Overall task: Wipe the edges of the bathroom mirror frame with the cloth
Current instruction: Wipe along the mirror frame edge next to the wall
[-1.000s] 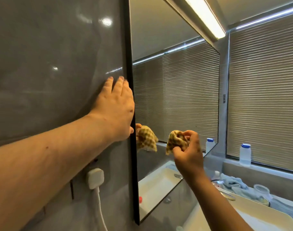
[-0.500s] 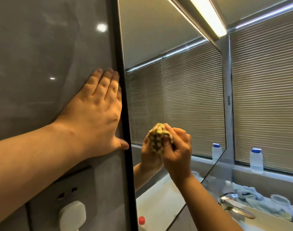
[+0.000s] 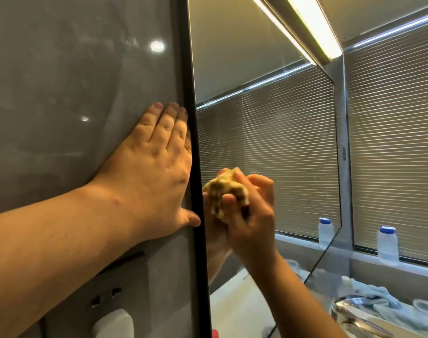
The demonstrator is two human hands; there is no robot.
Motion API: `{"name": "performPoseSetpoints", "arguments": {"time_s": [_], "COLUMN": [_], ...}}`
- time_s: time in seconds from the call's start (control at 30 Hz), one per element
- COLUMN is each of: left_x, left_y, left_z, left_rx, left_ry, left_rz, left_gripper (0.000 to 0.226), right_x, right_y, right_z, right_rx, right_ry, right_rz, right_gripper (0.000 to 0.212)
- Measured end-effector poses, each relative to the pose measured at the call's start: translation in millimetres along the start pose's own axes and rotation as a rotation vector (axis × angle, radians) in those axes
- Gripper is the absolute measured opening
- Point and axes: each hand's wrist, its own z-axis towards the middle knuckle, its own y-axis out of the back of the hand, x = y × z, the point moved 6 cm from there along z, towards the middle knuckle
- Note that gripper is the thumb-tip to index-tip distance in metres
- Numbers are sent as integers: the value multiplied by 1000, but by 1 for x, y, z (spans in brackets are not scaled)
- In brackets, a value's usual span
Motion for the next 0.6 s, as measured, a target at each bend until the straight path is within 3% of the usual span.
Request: {"name": "performPoseSetpoints", "arguments": {"time_s": [0.1, 0.2, 0.43, 0.5, 0.6], "left_x": [-19, -17, -20, -20, -21], "left_y": [-15, -17, -21, -20, -20], "left_z": [17, 16, 19, 19, 20], "left_rx": [155, 25, -6, -8, -9], "left_ry": [59, 31, 22, 29, 28], "left_rz": [-54, -49, -68, -76, -87], "left_gripper": [133, 129, 128, 128, 126], "right_x": [14, -4, -88, -76, -36], "right_y": [-12, -9, 8, 6, 1], "right_z": [-2, 29, 86, 79, 51], "right_rx": [75, 17, -71, -56, -5], "right_ry": [179, 173, -353, -316, -121], "right_rz": [-43, -101, 123, 111, 79], "right_gripper": [39, 42, 49, 43, 35]}}
